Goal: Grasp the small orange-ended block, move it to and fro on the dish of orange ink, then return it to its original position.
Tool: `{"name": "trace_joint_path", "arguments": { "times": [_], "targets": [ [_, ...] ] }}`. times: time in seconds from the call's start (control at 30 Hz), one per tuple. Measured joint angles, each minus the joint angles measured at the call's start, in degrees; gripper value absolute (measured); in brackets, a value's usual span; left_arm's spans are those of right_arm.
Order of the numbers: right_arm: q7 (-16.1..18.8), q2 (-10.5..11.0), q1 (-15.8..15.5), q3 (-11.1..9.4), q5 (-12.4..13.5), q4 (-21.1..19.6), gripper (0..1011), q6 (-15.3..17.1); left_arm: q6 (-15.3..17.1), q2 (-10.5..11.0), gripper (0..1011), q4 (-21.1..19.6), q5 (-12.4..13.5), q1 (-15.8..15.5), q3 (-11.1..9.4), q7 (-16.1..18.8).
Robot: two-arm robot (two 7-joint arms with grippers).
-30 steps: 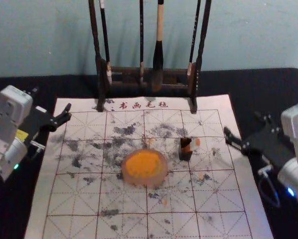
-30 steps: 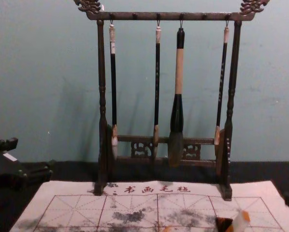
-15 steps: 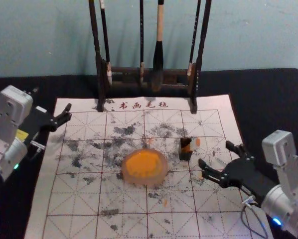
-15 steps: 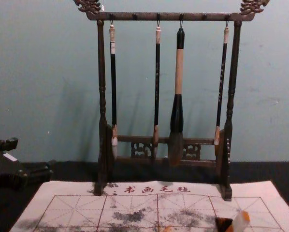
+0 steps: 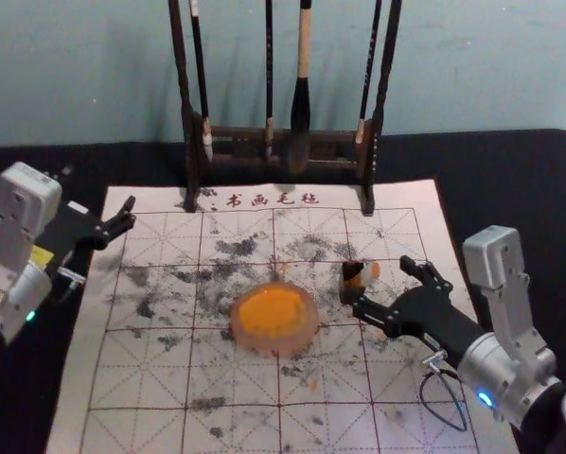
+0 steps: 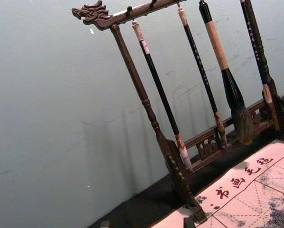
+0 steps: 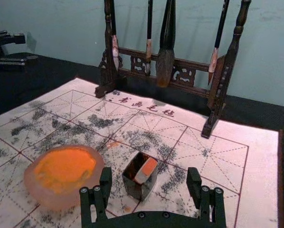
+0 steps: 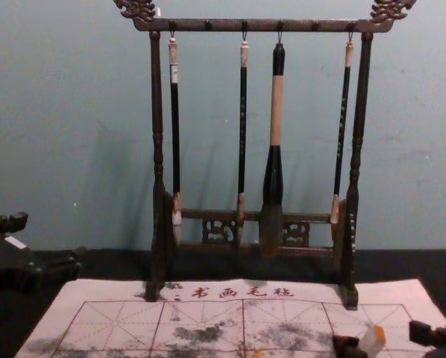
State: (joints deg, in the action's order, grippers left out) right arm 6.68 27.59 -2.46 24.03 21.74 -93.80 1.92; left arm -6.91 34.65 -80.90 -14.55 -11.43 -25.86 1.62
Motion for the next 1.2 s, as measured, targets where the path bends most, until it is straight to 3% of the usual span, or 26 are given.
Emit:
{"name": "trace_joint_path", "arguments": {
  "times": [0.33,0.7,1.0,1.2],
  "targets": [
    [-0.12,-2.8,1.07,-0.84,-0.74,1.34,1002,1.2,0.0,0.0,1001,0.0,0.0,0.0,0.0,0.0],
    [-0.15,-2.61,1.05,-0.76,-0.74,1.34,993,1.18,0.0,0.0,1001,0.0,0.0,-0.01,0.0,0.0],
    [-0.15,-2.54,1.01,-0.7,-0.7,1.33,811,1.15,0.0,0.0,1001,0.0,0.0,0.0,0.0,0.0],
    [-0.15,-2.51,1.0,-0.68,-0.69,1.3,621,1.12,0.0,0.0,1001,0.0,0.0,0.0,0.0,0.0]
  ]
}}
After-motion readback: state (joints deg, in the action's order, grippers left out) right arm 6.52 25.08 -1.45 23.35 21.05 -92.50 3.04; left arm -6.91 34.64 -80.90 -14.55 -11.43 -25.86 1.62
